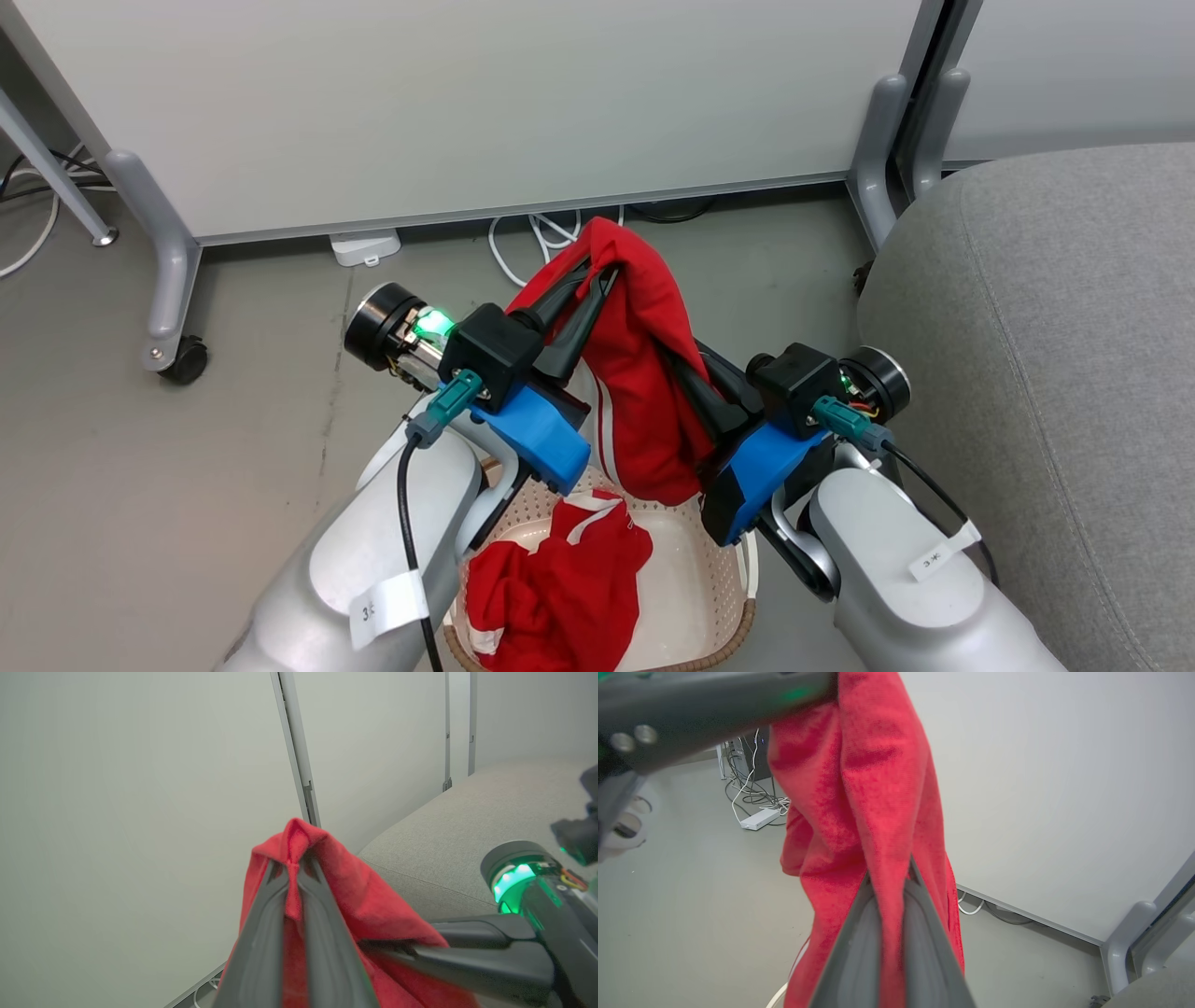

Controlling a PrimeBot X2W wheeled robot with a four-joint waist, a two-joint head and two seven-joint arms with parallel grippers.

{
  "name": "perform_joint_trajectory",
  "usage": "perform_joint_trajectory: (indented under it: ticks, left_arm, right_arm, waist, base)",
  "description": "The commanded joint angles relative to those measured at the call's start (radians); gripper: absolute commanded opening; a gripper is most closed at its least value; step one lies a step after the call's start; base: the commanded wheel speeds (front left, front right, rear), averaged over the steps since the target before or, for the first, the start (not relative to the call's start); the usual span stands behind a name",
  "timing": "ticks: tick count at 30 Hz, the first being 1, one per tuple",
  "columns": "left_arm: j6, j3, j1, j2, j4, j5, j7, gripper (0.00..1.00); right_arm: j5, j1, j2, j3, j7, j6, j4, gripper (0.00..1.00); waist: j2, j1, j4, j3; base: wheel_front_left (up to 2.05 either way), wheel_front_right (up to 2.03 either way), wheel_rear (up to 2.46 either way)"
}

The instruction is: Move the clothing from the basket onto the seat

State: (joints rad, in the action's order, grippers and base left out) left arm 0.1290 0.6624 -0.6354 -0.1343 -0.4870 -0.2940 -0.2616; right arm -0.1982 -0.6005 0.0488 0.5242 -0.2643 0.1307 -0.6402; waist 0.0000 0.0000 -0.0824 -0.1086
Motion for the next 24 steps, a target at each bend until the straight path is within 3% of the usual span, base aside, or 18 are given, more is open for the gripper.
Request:
perform_joint_trajectory:
  ticks: [1, 8, 9, 24]
  left_arm:
    - [0.002, -0.004, 0.011, 0.0, -0.002, 0.003, -0.005, 0.0]
    - [0.002, -0.018, 0.012, 0.004, 0.001, -0.007, -0.005, 0.0]
    - [0.002, -0.02, 0.011, 0.003, 0.001, -0.004, -0.005, 1.0]
    - [0.002, -0.027, 0.021, 0.004, -0.004, 0.006, -0.005, 1.0]
  right_arm:
    - [-0.006, 0.013, 0.003, -0.002, 0.0, 0.0, 0.006, 0.0]
    - [-0.005, 0.013, 0.003, -0.008, 0.0, 0.0, 0.007, 0.0]
    - [-0.005, 0.013, 0.003, -0.009, 0.0, 0.0, 0.008, 0.0]
    - [-0.031, 0.031, 0.003, -0.127, 0.0, 0.0, 0.039, 0.0]
  waist:
    - [0.0, 0.0, 0.0, 0.001]
    - [0.0, 0.0, 0.0, -0.002]
    - [0.0, 0.0, 0.0, -0.002]
    - [0.0, 0.0, 0.002, -0.009]
  base:
    - [0.0, 0.0, 0.0]
    - [0.0, 0.0, 0.0]
    - [0.0, 0.0, 0.0]
    - [0.0, 0.0, 0.0]
